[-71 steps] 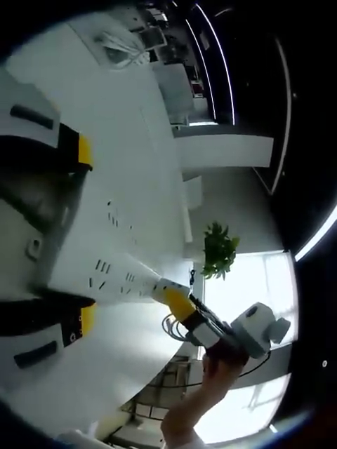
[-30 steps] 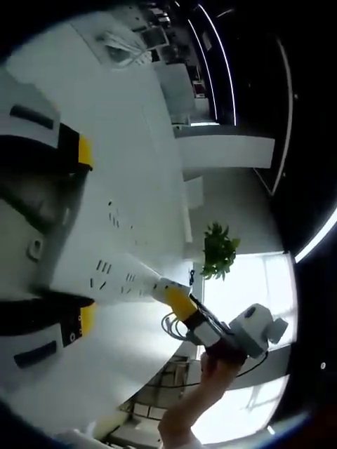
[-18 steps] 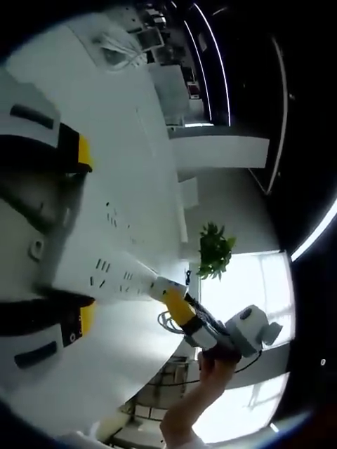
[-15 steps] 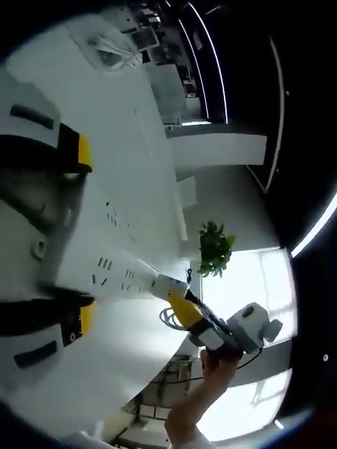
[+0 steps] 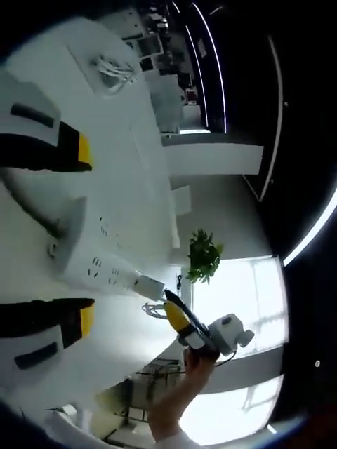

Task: Straighten the power strip on the desk, plug the charger into it

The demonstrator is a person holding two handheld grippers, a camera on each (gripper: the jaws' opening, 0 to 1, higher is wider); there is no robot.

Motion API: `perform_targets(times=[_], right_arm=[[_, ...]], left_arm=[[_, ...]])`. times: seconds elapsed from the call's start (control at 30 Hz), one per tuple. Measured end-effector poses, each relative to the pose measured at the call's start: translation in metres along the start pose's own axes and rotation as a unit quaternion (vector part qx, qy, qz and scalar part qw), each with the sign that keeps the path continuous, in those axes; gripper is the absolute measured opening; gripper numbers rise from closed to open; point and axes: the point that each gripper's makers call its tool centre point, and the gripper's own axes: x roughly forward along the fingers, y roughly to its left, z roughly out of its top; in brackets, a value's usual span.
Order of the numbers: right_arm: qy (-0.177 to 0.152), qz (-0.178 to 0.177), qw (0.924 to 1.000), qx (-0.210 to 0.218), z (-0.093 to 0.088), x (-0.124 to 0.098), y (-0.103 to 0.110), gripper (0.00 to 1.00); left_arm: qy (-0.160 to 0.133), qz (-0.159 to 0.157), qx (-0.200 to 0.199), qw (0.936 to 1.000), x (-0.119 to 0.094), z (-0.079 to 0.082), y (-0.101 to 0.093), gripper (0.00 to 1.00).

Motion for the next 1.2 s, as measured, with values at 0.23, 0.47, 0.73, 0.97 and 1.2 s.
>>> perform_targets(times=[0.23,0.47,0.73,0.97,1.2], right_arm=[[-0.016,0.007,0.9998,-0.004,-0.001,-0.013,0.0,0.45],[-0.05,0.017,0.9986,0.002,0.003,-0.032,-0.005,0.45],[-0.069,0.02,0.9973,0.012,-0.004,-0.054,-0.01,0.45],[-0.078,0.021,0.9967,0.014,-0.015,-0.064,-0.014,0.45],[-0.097,0.022,0.9948,0.021,-0.017,-0.077,-0.016,0.46]], left_arm=[[0.003,0.006,-0.005,1.0,-0.016,0.006,-0.005,0.75],[-0.001,0.009,-0.008,0.9999,-0.029,0.01,-0.016,0.77],[-0.006,0.013,-0.013,0.9998,-0.041,0.017,-0.022,0.77],[-0.011,0.02,-0.006,0.9997,-0.05,0.022,-0.035,0.77],[-0.022,0.022,-0.014,0.9994,-0.053,0.025,-0.044,0.77]])
